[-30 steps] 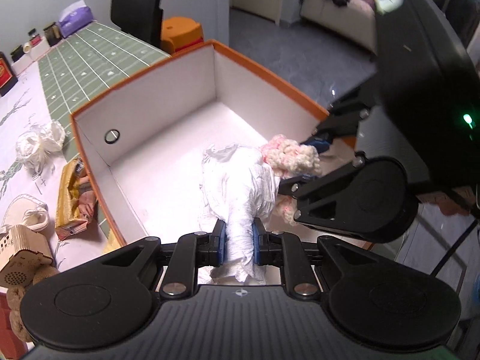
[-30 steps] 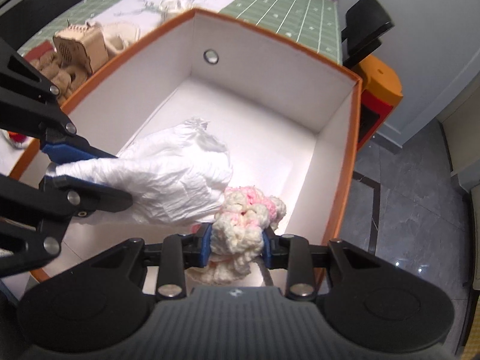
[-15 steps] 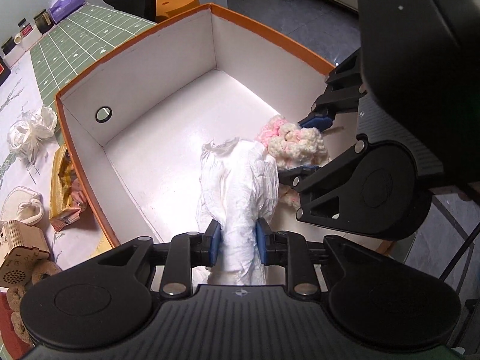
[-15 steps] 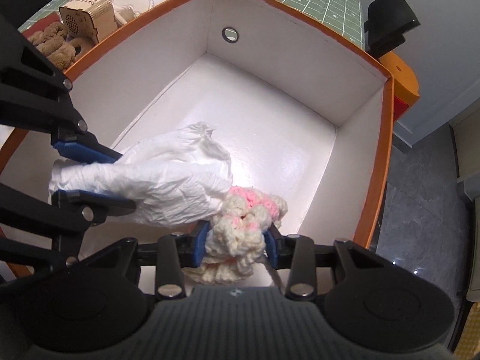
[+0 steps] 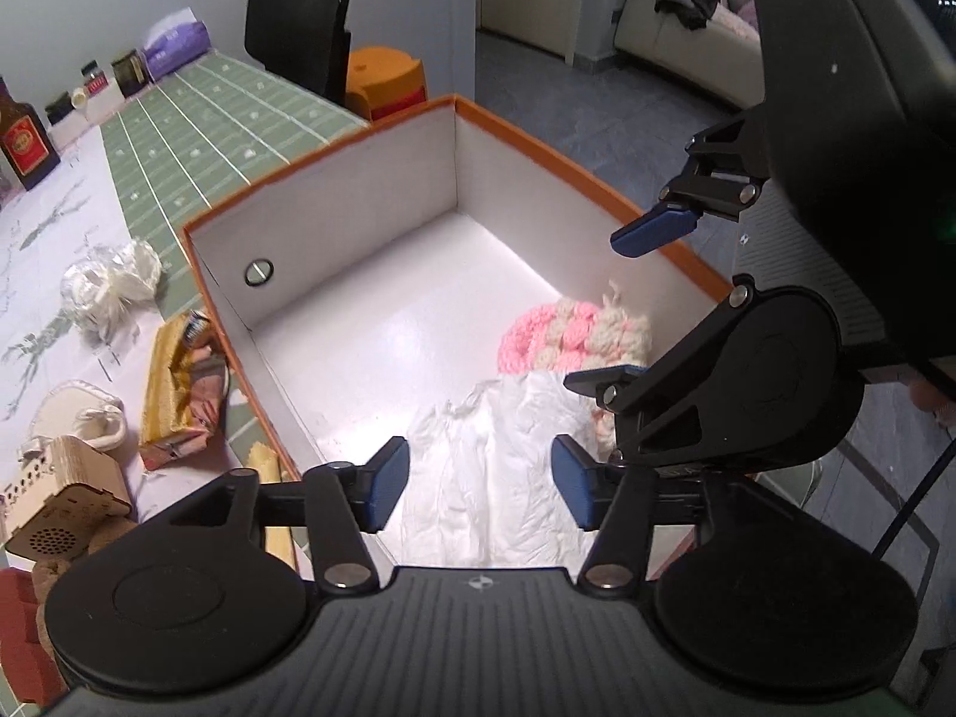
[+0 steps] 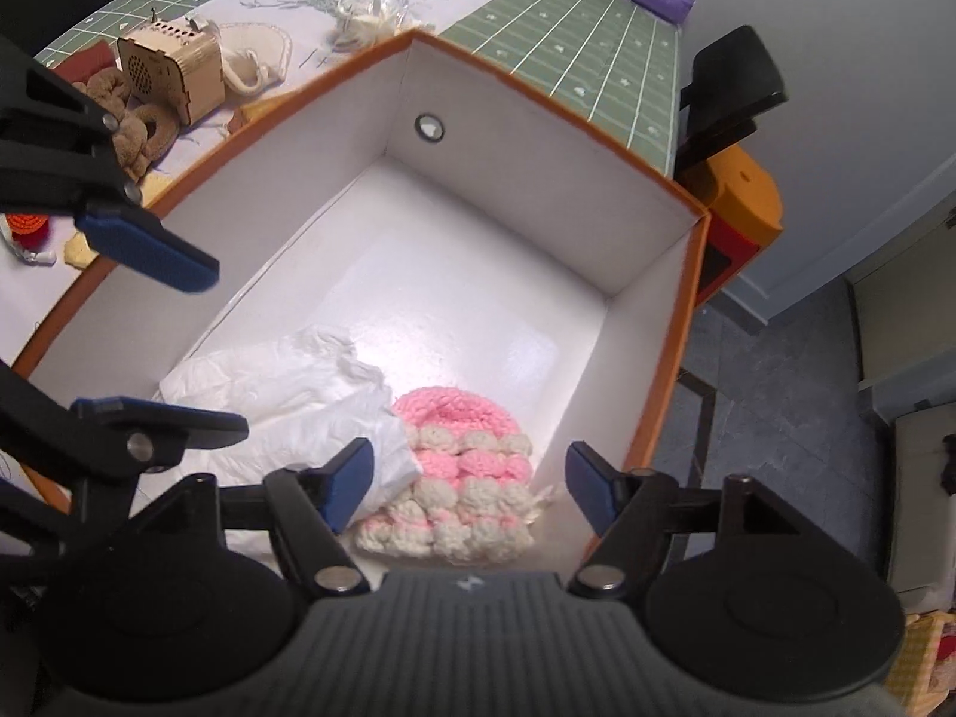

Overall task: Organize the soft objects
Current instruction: 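Open both grippers to drop the bag and hat into the box, then move both tools back toward the remaining soft items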

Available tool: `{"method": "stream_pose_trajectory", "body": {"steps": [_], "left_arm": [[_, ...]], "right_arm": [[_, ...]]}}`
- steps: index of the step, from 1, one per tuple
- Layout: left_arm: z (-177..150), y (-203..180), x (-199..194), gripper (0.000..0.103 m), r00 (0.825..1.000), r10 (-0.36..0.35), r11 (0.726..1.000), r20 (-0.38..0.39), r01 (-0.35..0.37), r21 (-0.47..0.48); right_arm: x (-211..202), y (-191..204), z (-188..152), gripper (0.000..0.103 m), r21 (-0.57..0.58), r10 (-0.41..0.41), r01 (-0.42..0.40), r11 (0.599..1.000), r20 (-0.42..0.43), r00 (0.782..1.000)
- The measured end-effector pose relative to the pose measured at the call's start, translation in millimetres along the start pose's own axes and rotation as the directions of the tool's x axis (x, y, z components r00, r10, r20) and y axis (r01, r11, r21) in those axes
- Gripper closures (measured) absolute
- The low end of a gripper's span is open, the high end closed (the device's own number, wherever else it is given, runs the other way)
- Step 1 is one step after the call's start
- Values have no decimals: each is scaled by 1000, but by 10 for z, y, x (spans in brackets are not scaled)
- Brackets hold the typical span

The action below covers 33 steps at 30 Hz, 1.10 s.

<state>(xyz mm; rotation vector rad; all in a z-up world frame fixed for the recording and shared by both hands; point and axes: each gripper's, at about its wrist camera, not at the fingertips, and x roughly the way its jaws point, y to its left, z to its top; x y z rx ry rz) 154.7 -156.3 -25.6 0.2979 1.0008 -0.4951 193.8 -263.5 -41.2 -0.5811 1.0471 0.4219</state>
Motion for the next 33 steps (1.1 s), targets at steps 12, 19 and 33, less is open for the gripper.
{"method": "stream_pose_trajectory", "body": {"steps": [12, 19, 33], "left_arm": [[-154, 65, -595, 29, 974, 67, 997, 215, -55, -60], [-524, 234, -981, 29, 923, 152, 982, 353, -99, -163], [-1477, 583, -1386, 29, 781, 349, 917, 519, -170, -361]], "right_arm": [[-488, 151, -97, 30, 47, -95, 90, 995, 106, 990], [-814, 419, -214, 29, 170, -143, 99, 981, 274, 951], [-1117, 1353, -301, 19, 310, -149, -48, 950, 579, 802]]}}
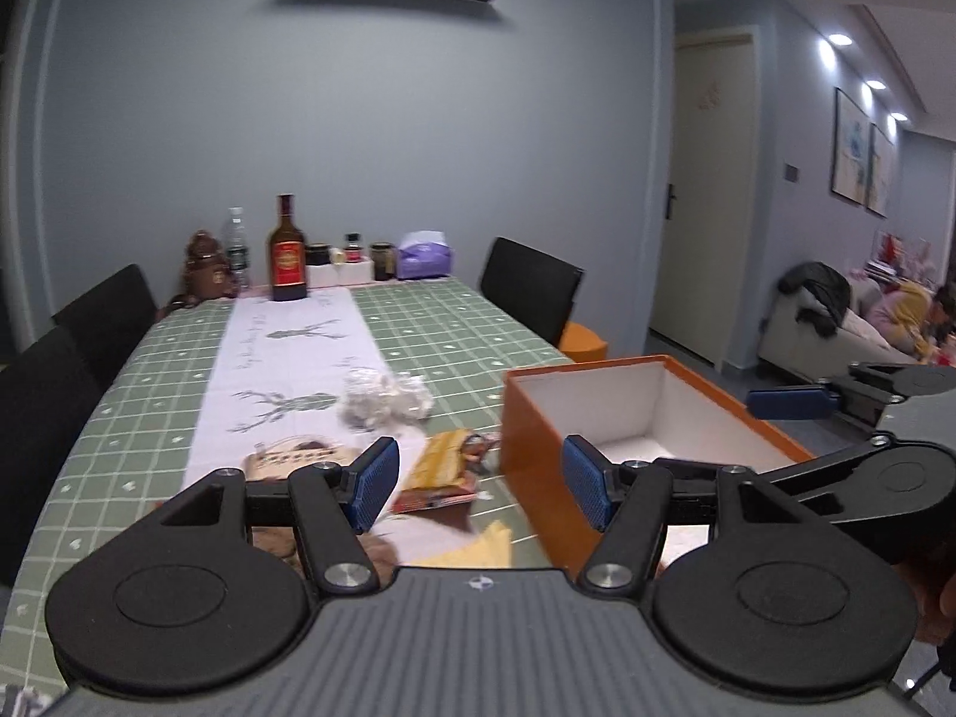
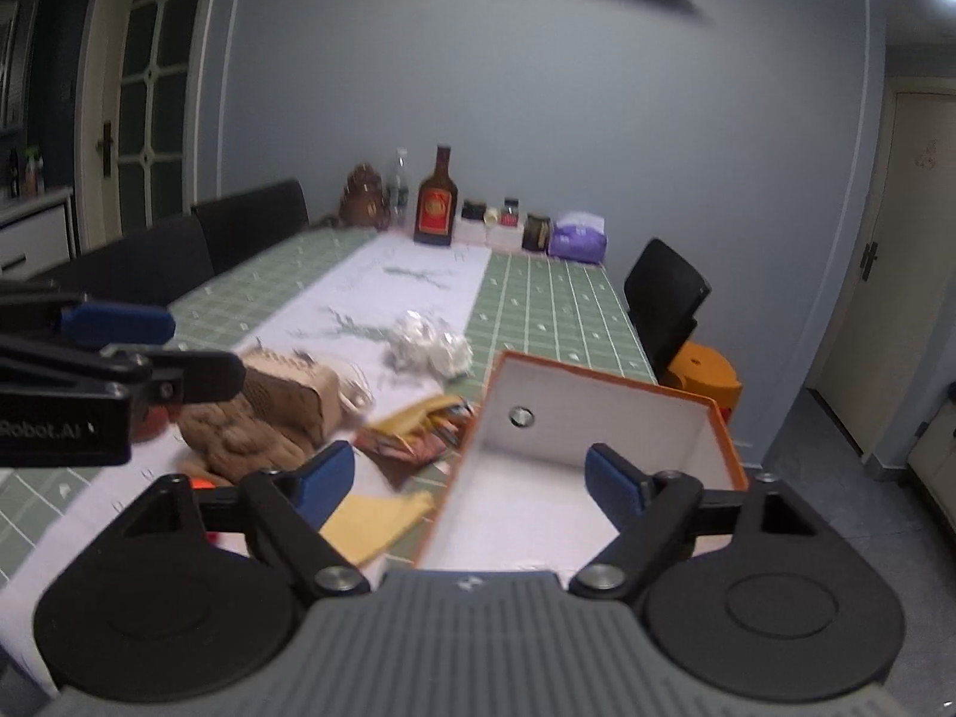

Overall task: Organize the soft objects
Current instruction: 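Move both tools back toward the remaining soft items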

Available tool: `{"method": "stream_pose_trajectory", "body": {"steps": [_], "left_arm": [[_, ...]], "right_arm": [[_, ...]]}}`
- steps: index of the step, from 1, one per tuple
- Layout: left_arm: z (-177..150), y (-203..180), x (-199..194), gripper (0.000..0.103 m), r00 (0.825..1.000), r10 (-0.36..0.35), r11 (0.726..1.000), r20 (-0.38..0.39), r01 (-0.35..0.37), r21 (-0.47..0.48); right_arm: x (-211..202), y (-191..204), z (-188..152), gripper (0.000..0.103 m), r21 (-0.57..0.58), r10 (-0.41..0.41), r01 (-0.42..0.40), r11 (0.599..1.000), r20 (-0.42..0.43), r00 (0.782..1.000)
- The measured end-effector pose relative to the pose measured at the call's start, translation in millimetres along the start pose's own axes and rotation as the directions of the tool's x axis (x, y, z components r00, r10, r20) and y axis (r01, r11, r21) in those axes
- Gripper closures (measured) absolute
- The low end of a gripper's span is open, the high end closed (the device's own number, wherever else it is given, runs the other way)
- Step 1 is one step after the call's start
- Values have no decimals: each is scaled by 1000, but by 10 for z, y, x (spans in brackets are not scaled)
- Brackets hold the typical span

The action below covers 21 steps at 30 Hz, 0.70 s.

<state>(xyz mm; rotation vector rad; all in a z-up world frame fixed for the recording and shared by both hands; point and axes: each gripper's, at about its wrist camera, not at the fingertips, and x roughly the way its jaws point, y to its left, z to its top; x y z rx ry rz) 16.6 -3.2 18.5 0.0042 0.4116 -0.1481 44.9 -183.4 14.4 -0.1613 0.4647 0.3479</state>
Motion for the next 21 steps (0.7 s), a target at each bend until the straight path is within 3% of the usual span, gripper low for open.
{"method": "stream_pose_trajectory", "body": {"steps": [10, 21], "left_arm": [[-487, 500, -154, 29, 997, 77, 988, -12, -78, -131], [-1023, 840, -82, 31, 993, 103, 975, -54, -112, -193]], "right_arm": [[63, 478, -313, 20, 140, 42, -57, 989, 108, 993], [415, 816, -588, 23, 72, 83, -87, 994, 57, 995]]}}
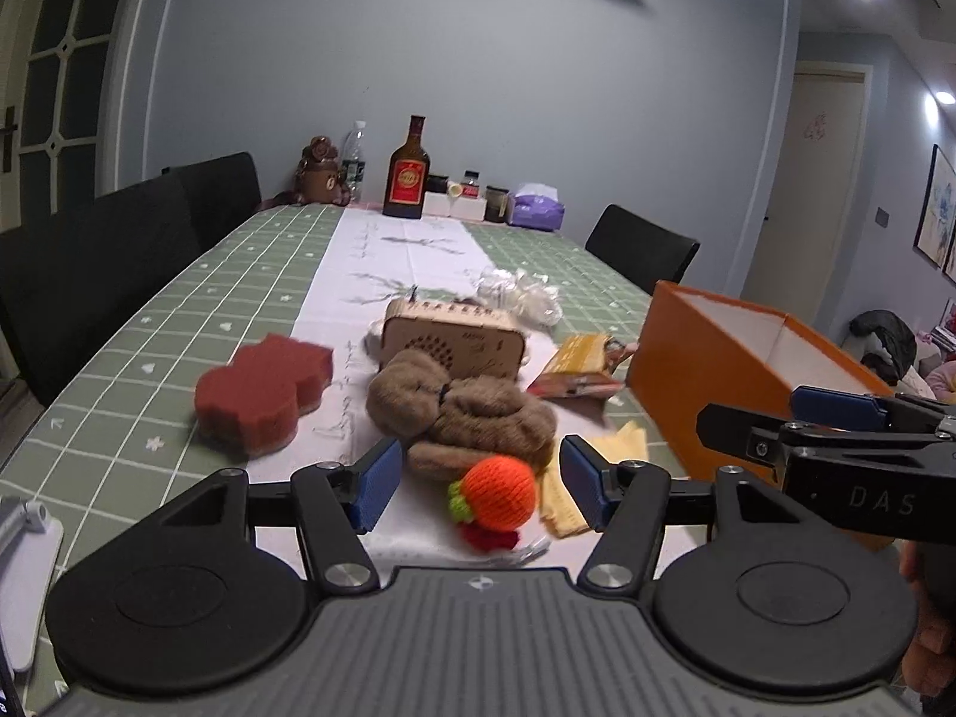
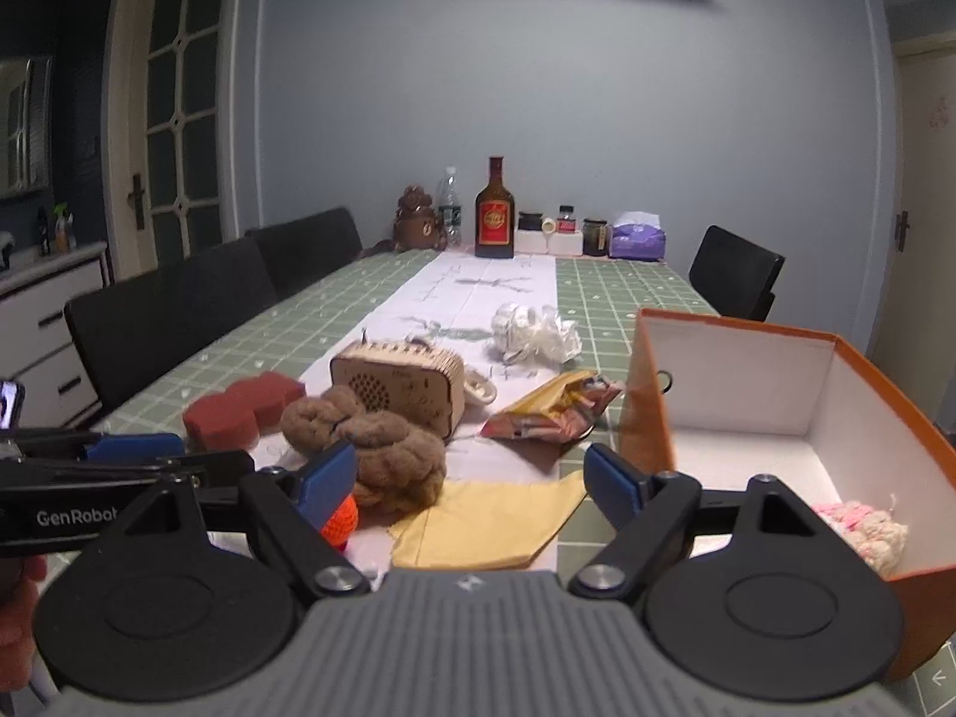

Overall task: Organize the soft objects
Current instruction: 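Move both tools back toward the remaining soft items, then grasp the orange knitted fruit with the left gripper while the right grasps the yellow cloth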

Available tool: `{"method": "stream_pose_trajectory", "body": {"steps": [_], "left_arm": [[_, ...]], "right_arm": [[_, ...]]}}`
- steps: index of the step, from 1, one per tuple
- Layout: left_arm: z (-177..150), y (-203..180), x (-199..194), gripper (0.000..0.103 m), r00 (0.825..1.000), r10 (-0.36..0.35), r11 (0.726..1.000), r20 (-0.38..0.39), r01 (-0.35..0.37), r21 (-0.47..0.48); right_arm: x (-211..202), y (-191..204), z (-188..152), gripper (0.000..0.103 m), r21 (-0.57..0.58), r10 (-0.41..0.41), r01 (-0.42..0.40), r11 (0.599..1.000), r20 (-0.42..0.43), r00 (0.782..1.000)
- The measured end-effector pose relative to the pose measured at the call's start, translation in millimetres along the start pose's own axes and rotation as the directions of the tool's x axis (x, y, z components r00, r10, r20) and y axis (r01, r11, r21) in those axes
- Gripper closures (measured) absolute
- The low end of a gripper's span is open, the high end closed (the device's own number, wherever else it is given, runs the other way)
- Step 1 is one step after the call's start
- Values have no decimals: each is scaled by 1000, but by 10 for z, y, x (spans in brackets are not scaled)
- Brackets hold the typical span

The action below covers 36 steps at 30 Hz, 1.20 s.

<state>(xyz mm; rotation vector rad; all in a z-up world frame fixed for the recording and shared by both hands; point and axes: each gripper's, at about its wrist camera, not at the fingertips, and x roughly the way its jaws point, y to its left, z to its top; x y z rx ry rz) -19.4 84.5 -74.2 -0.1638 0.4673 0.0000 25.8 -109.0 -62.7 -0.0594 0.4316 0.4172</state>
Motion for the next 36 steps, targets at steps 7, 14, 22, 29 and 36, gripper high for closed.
{"method": "stream_pose_trajectory", "body": {"steps": [7, 14, 22, 29, 36], "left_arm": [[-135, 45, 179, 31, 998, 47, 998, -49, -44, 55], [-101, 21, 362, 34, 996, 10, 999, -85, -6, 54], [-44, -23, 641, 32, 987, -7, 1000, -162, 10, 15], [-8, -1, 815, 32, 964, -77, 993, -253, 52, -105], [-6, -37, 890, 36, 960, -62, 993, -272, 32, -115]], "right_arm": [[278, 93, -168, 29, -81, 2, -6, 997, -45, 999], [529, 116, -240, 31, -129, -1, -9, 992, -79, 997], [753, 37, -322, 32, -139, -1, -18, 990, -136, 991], [977, -22, -383, 30, -104, 22, -44, 994, -200, 980], [1077, 8, -405, 18, -118, 43, -71, 990, -229, 973]]}}
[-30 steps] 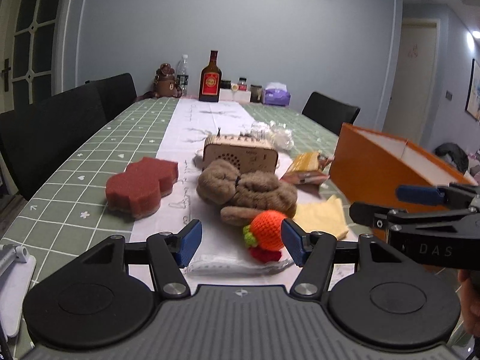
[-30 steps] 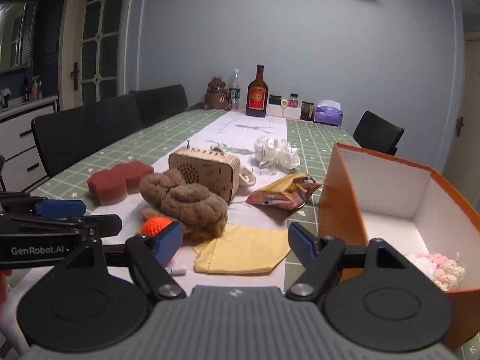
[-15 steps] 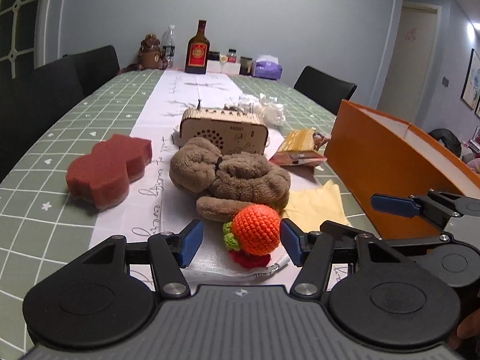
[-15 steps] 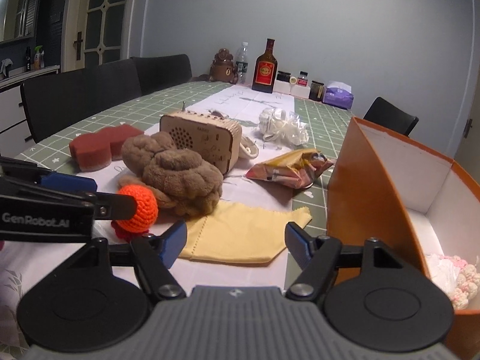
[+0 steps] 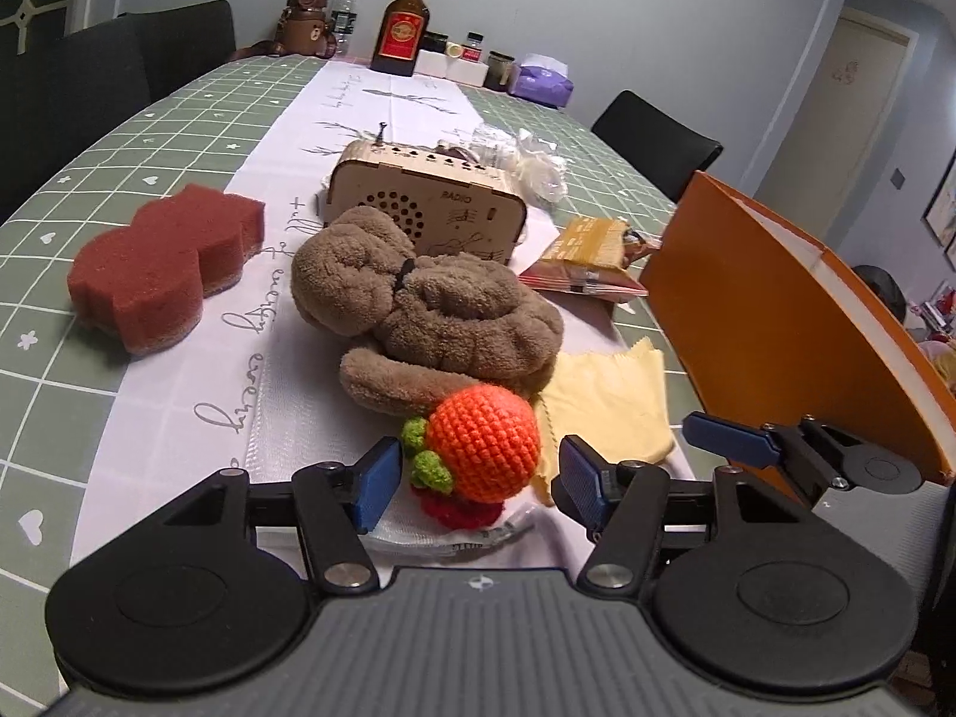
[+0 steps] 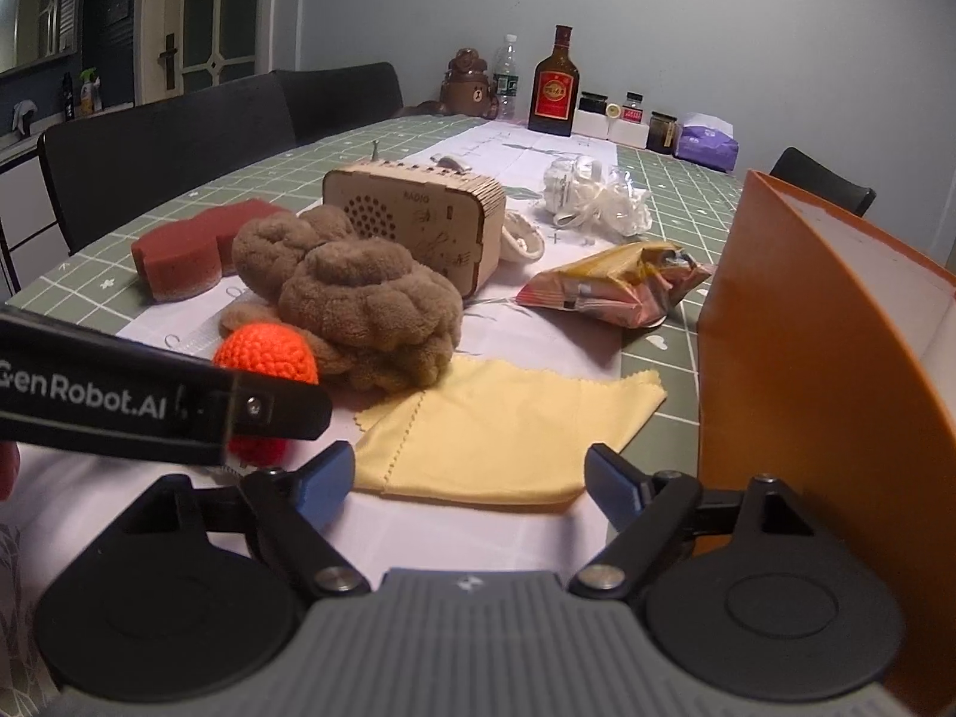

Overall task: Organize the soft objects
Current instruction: 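Grasp the orange knitted fruit with the left gripper while the right grasps the yellow cloth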

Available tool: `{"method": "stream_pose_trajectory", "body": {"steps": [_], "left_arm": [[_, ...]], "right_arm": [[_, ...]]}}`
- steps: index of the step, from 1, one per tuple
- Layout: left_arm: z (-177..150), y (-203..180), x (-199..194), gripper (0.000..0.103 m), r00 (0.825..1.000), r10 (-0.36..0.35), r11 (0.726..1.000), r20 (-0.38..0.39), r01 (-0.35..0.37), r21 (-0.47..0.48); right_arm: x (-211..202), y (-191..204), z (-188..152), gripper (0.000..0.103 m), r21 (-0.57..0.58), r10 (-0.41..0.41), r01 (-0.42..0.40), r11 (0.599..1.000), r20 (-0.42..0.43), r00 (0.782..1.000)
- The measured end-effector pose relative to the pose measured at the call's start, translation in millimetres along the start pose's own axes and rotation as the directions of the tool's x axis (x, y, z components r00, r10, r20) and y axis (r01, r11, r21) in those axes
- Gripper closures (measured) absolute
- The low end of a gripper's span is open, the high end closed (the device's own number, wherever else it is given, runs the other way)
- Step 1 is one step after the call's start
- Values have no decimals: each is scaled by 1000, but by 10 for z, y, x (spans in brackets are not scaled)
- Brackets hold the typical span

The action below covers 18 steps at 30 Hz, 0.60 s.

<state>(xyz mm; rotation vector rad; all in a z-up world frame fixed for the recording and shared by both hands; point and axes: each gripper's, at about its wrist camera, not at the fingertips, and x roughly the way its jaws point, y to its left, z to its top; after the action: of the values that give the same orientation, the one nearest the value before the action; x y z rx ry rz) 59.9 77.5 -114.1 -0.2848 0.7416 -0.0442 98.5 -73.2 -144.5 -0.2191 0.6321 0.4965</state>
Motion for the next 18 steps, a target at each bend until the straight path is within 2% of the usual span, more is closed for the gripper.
{"method": "stream_pose_trajectory", "body": {"steps": [2, 4, 13, 18], "left_arm": [[14, 2, 12, 48, 1000, 4, 1000, -6, -4, -6], [27, 10, 8, 50, 1000, -2, 1000, -9, 2, -11], [35, 12, -150, 51, 1000, -9, 1000, 29, 9, -1], [99, 61, -292, 51, 997, 19, 1000, 81, -18, -20]], "right_arm": [[23, 1, 12, 17, 8, 0, 0, 1000, -7, 1000], [34, -21, 26, 17, 29, 10, -10, 1000, -9, 1000], [118, -47, 69, 15, 53, 11, -10, 999, -23, 1000], [192, -54, 107, 13, 69, 0, 2, 998, -41, 999]]}}
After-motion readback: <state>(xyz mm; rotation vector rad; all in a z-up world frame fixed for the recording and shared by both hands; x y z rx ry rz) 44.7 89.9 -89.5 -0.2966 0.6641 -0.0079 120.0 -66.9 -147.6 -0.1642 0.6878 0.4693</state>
